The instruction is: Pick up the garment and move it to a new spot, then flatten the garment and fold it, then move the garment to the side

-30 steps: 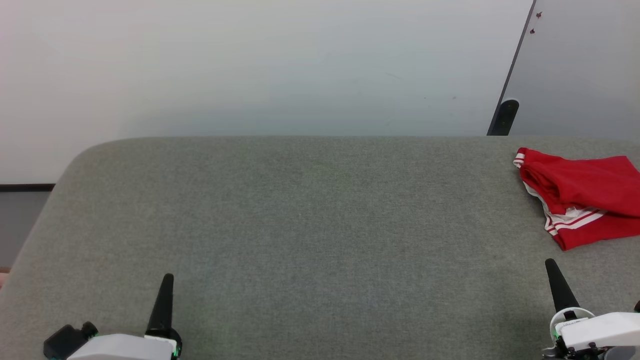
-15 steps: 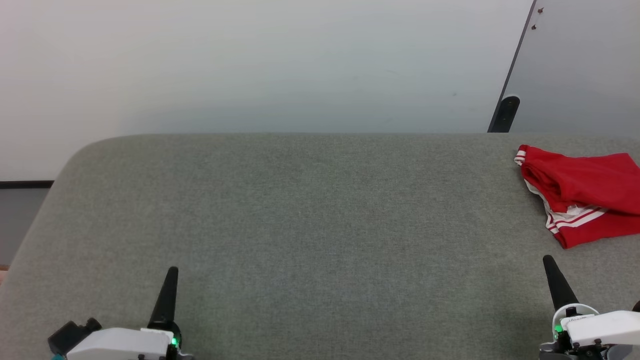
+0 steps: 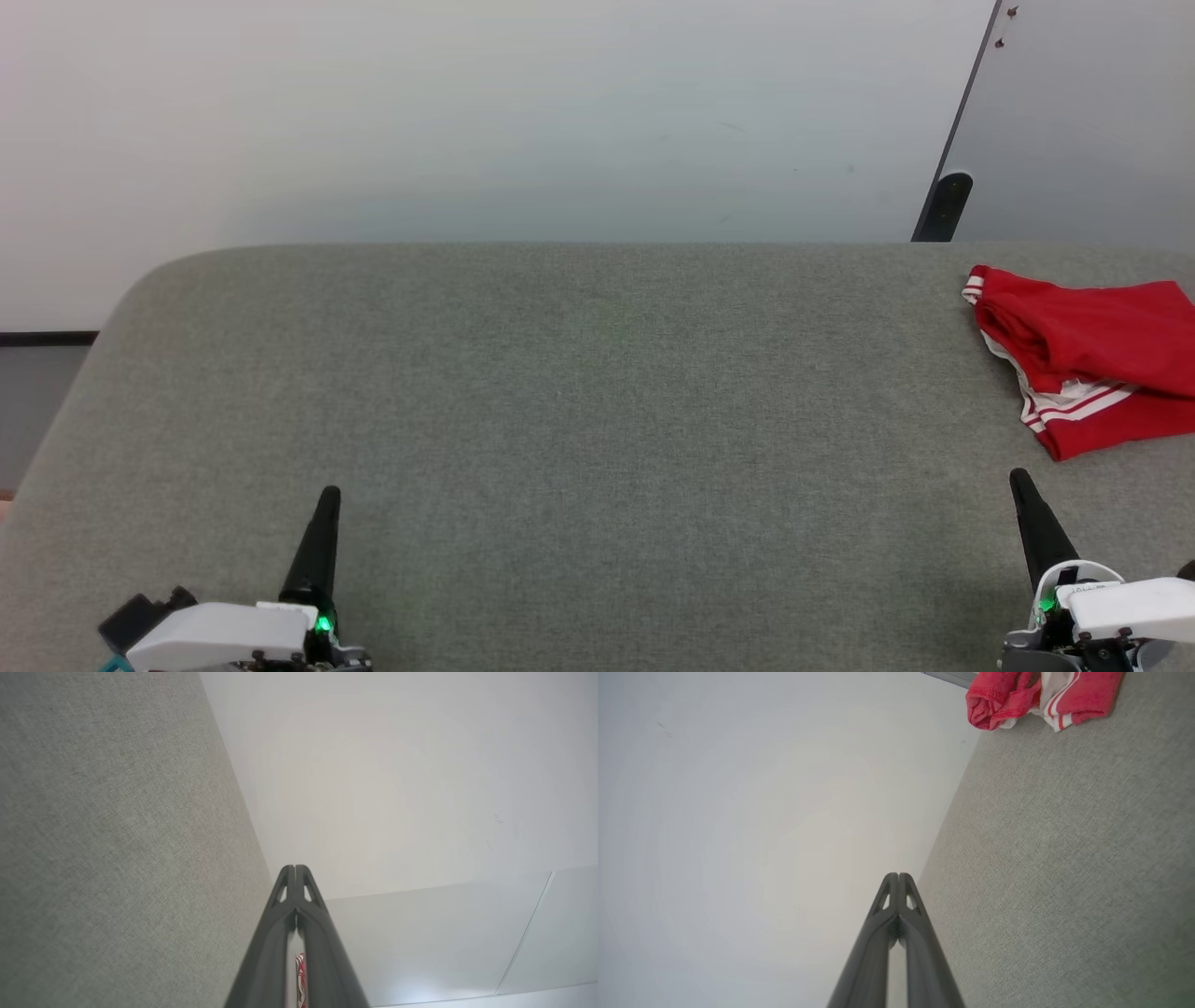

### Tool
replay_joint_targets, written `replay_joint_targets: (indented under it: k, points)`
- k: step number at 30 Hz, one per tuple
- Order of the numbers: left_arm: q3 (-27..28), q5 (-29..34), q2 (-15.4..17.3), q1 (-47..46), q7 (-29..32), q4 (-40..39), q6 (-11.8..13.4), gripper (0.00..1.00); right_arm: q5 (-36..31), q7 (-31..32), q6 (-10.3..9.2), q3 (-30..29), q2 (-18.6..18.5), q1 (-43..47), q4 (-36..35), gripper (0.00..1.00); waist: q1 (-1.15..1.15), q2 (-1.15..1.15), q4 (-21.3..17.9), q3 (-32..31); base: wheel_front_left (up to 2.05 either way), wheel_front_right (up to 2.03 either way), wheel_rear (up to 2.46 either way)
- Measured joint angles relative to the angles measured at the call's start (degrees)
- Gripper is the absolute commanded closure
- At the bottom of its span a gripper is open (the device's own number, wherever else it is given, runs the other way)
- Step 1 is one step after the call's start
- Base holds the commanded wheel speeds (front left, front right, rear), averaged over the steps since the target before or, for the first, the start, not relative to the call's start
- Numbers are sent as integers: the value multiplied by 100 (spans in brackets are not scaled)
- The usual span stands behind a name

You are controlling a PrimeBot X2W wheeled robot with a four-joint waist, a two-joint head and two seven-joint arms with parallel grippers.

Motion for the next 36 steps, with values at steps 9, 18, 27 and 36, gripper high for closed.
replay_joint_targets:
  k: [9,18,27,36]
  points:
    - [15,-349,-38,-75,102,15,0,100,399,51,0,-1,26,-28,-5,100,0,0,0,34,0,0,0]
    - [29,-670,-74,-144,201,36,0,100,805,100,0,-2,46,-51,-11,100,0,0,-1,68,0,0,0]
    - [44,-951,-107,-210,289,53,-1,100,1167,148,0,-4,67,-68,-19,100,0,0,-2,102,0,0,0]
    - [49,-1081,-121,-225,324,59,-1,100,1306,171,0,-5,78,-114,-25,100,0,0,-2,115,0,0,0]
